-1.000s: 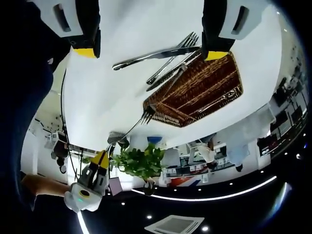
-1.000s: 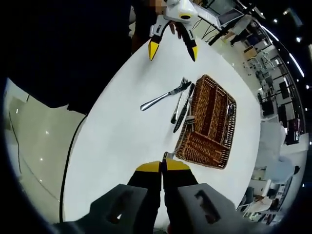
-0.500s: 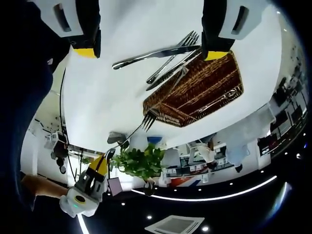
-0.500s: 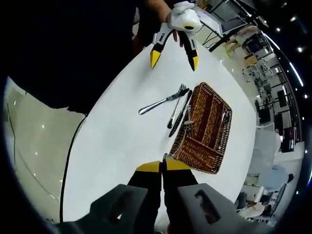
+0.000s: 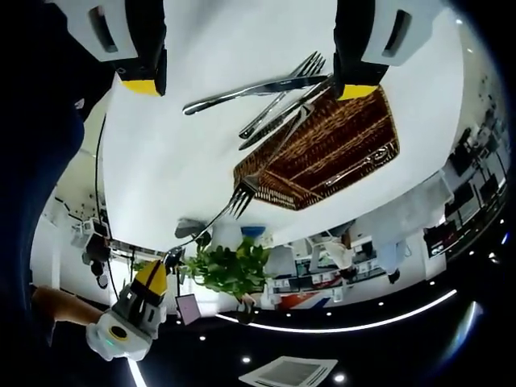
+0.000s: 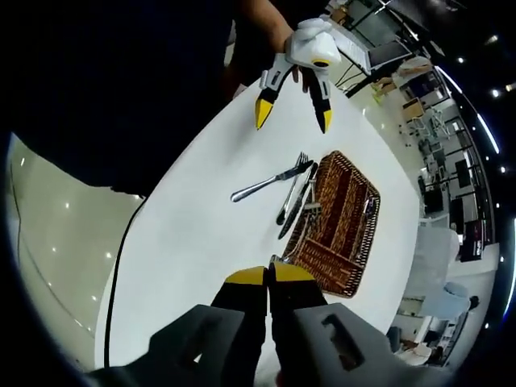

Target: Arrange the knives, forks, and spoons in their matching storage slots by inserting each utensil handle-first until every utensil is classified and aligned in the correct compartment

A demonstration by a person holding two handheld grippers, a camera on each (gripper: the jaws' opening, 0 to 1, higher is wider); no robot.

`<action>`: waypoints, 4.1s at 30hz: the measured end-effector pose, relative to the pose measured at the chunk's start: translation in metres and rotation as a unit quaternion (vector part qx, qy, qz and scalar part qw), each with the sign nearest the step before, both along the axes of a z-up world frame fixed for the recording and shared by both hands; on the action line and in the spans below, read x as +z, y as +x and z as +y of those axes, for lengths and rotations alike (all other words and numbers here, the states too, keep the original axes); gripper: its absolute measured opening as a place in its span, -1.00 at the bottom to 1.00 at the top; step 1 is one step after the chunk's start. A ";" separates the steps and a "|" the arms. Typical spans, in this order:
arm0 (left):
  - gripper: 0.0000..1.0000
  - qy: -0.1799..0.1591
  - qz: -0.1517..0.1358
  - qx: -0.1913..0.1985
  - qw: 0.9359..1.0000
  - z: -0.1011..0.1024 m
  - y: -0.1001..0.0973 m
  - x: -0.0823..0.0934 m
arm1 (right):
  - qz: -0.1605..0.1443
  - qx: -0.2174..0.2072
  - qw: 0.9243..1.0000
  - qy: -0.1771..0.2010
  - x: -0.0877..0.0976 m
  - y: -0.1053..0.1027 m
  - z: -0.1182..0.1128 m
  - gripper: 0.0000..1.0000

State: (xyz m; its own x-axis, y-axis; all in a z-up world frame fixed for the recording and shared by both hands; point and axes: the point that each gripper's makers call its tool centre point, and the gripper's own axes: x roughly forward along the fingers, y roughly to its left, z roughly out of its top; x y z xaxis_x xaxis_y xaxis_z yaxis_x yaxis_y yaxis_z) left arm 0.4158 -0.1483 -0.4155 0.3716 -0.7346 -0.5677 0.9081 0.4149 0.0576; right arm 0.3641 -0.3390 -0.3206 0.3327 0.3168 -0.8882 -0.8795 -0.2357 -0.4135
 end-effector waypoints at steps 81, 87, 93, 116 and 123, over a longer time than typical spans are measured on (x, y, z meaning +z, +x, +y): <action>0.81 -0.016 -0.010 0.125 0.992 0.066 -0.004 0.017 | -0.031 0.079 0.996 0.016 -0.006 0.075 0.050 -1.00; 0.81 -0.011 -0.008 0.131 0.991 0.071 0.004 0.018 | -0.021 0.066 0.997 0.042 -0.007 0.102 0.052 -1.00; 0.81 -0.008 -0.011 0.138 0.990 0.076 0.014 0.024 | 0.004 0.045 0.995 0.093 -0.004 0.131 0.059 -1.00; 0.81 -0.025 0.004 0.174 0.984 0.070 0.050 0.040 | 0.145 -0.017 0.961 0.236 -0.031 0.216 0.065 -1.00; 0.81 -0.023 0.014 0.171 0.985 0.064 0.057 0.044 | 0.172 -0.053 0.943 0.281 -0.042 0.238 0.066 -1.00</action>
